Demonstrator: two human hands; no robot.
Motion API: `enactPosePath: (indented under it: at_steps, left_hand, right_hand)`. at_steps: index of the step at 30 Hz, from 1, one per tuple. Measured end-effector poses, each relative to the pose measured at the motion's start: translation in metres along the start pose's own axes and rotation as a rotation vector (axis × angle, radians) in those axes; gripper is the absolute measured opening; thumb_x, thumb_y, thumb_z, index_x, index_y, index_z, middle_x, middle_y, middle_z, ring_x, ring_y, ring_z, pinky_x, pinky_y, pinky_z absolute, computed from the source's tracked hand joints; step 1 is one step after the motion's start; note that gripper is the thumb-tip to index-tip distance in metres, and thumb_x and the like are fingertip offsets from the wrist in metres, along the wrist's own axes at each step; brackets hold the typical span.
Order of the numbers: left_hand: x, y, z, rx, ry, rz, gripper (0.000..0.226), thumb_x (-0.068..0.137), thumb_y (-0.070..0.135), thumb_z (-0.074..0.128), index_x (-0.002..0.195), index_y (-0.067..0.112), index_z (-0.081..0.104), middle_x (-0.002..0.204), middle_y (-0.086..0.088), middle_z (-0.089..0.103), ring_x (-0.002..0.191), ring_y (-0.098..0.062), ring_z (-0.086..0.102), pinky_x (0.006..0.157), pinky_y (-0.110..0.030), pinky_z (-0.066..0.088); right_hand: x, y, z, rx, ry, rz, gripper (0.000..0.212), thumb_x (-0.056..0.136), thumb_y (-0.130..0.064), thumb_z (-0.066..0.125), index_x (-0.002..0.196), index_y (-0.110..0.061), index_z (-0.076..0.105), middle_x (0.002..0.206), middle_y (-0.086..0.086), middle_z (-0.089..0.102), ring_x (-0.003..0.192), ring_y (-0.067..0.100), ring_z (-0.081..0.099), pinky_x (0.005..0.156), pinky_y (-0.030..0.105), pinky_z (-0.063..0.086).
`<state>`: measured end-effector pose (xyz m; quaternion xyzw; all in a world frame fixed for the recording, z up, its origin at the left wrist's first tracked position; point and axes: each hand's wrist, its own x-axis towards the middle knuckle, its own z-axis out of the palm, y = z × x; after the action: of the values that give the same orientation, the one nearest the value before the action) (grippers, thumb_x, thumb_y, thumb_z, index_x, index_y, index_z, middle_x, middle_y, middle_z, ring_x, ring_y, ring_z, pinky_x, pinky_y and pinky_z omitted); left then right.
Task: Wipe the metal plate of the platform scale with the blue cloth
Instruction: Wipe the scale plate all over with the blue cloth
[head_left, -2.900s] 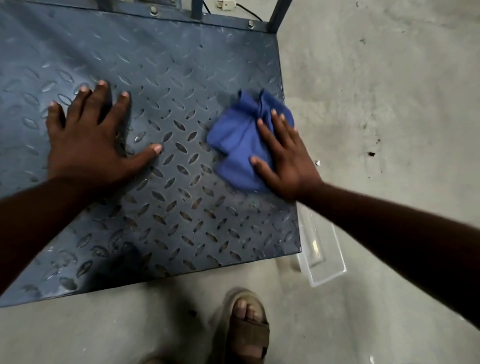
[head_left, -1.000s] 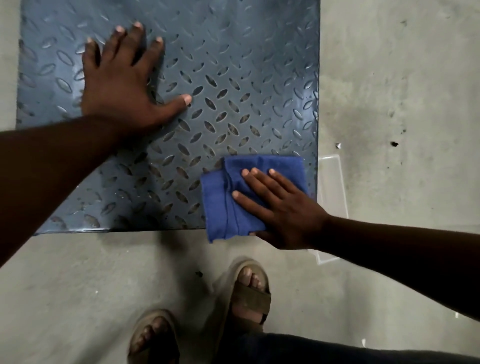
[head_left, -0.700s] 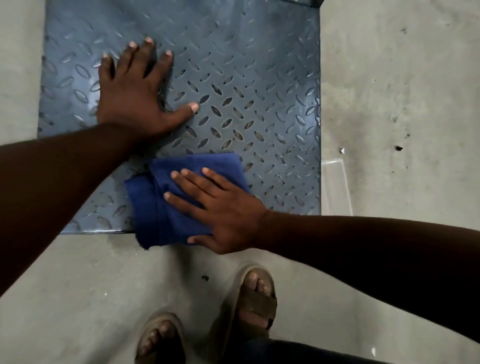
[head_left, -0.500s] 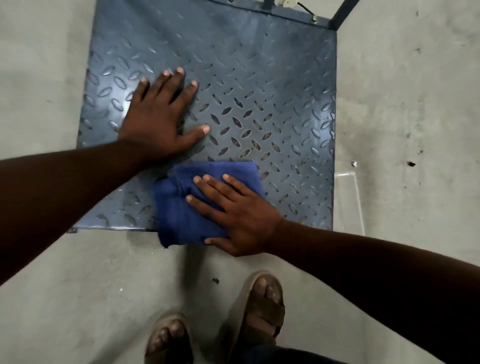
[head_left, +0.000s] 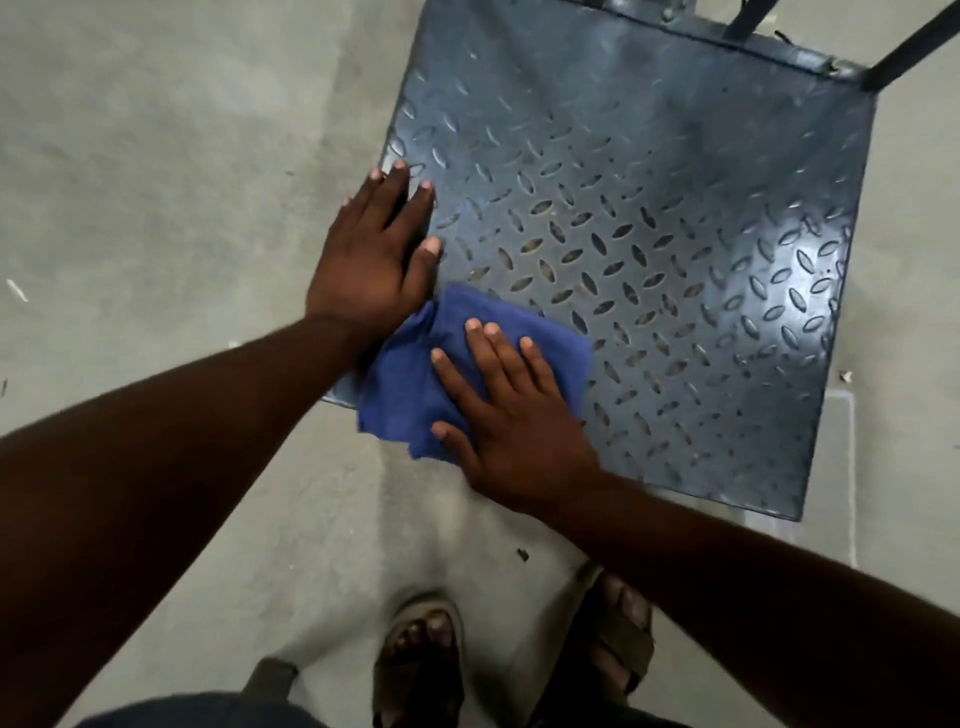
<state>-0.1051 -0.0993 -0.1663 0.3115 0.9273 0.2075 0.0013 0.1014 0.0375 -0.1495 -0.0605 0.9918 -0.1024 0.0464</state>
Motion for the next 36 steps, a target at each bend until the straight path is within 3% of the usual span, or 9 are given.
enactPosePath:
  at_steps: [5, 10, 13, 18, 24, 26, 29, 33, 36]
  left_hand:
    - [0.000, -0.008, 0.002, -0.095, -0.002, 0.001, 0.055, 0.113, 0.038, 0.033, 0.162, 0.016, 0.046, 0.172, -0.015, 0.032, 0.160, -0.037, 0.030, 0.127, -0.055, 0.029]
    - [-0.004, -0.003, -0.004, -0.125, -0.043, -0.064, 0.056, 0.112, 0.039, 0.031, 0.163, 0.021, 0.044, 0.175, -0.008, 0.030, 0.162, -0.035, 0.025, 0.127, -0.058, 0.026]
    - [-0.004, -0.008, -0.002, -0.204, 0.025, -0.141, 0.056, 0.112, 0.038, 0.032, 0.161, 0.015, 0.047, 0.174, -0.015, 0.028, 0.160, -0.037, 0.028, 0.129, -0.054, 0.026]
    - [-0.003, -0.019, 0.004, -0.456, 0.133, -0.481, 0.054, 0.112, 0.034, 0.038, 0.155, 0.004, 0.053, 0.169, -0.023, 0.034, 0.158, -0.033, 0.033, 0.130, -0.039, 0.026]
    - [0.011, -0.029, 0.003, -0.774, -0.042, -0.894, 0.045, 0.117, 0.025, 0.037, 0.154, 0.003, 0.052, 0.164, -0.016, 0.044, 0.155, -0.027, 0.038, 0.123, -0.026, 0.024]
    - [0.016, -0.034, 0.000, -0.828, -0.093, -1.021, 0.032, 0.116, 0.016, 0.037, 0.126, 0.004, 0.066, 0.137, -0.013, 0.063, 0.139, -0.024, 0.049, 0.116, -0.023, 0.032]
    - [0.012, -0.038, 0.002, -0.934, -0.053, -1.198, 0.034, 0.115, 0.012, 0.042, 0.083, 0.015, 0.054, 0.091, 0.002, 0.056, 0.108, -0.018, 0.048, 0.085, -0.014, 0.049]
    - [-0.007, -0.051, -0.006, -1.104, 0.131, -1.284, 0.039, 0.109, 0.039, 0.054, 0.122, 0.006, 0.068, 0.118, -0.011, 0.071, 0.111, -0.025, 0.066, 0.106, -0.036, 0.053]
    - [-0.023, -0.066, -0.020, -0.992, 0.126, -1.188, 0.053, 0.110, 0.048, 0.047, 0.158, 0.026, 0.050, 0.141, 0.003, 0.061, 0.129, -0.020, 0.062, 0.122, -0.044, 0.043]
  right_hand:
    - [0.030, -0.060, 0.019, 0.045, -0.014, 0.018, 0.061, 0.100, -0.043, 0.055, 0.157, -0.026, 0.041, 0.167, 0.017, 0.028, 0.157, 0.033, 0.019, 0.127, 0.053, 0.011]
    - [-0.012, 0.010, 0.004, -0.062, -0.057, -0.201, 0.063, 0.104, -0.043, 0.048, 0.162, -0.025, 0.032, 0.170, 0.011, 0.023, 0.158, 0.028, 0.019, 0.127, 0.050, 0.015]
    - [-0.022, 0.027, -0.004, -0.058, -0.083, -0.093, 0.066, 0.106, -0.053, 0.041, 0.164, -0.025, 0.027, 0.171, 0.009, 0.020, 0.159, 0.026, 0.014, 0.126, 0.053, 0.018]
    - [0.016, -0.025, 0.003, -0.029, 0.029, 0.348, 0.070, 0.104, -0.059, 0.037, 0.163, -0.022, 0.031, 0.169, 0.019, 0.022, 0.157, 0.035, 0.018, 0.126, 0.057, 0.014]
    - [0.067, -0.065, 0.008, 0.018, -0.009, 0.213, 0.074, 0.102, -0.062, 0.031, 0.164, -0.020, 0.026, 0.170, 0.023, 0.012, 0.159, 0.037, 0.008, 0.125, 0.059, 0.008]
    - [0.079, -0.073, 0.010, 0.005, -0.016, 0.187, 0.075, 0.101, -0.060, 0.032, 0.163, -0.018, 0.028, 0.170, 0.023, 0.011, 0.159, 0.037, 0.006, 0.125, 0.059, 0.007]
    - [0.087, -0.076, 0.009, 0.007, -0.023, 0.188, 0.075, 0.102, -0.061, 0.029, 0.164, -0.019, 0.022, 0.171, 0.021, 0.008, 0.159, 0.036, 0.004, 0.125, 0.058, 0.004]
    - [0.074, -0.091, 0.011, 0.080, -0.008, 0.237, 0.072, 0.103, -0.059, 0.032, 0.165, -0.024, 0.018, 0.172, 0.018, 0.006, 0.159, 0.034, 0.004, 0.127, 0.055, 0.002]
    - [0.050, -0.105, 0.020, 0.079, -0.042, 0.151, 0.084, 0.100, -0.054, 0.050, 0.166, -0.027, 0.007, 0.172, 0.017, 0.001, 0.159, 0.033, 0.001, 0.128, 0.055, 0.001]
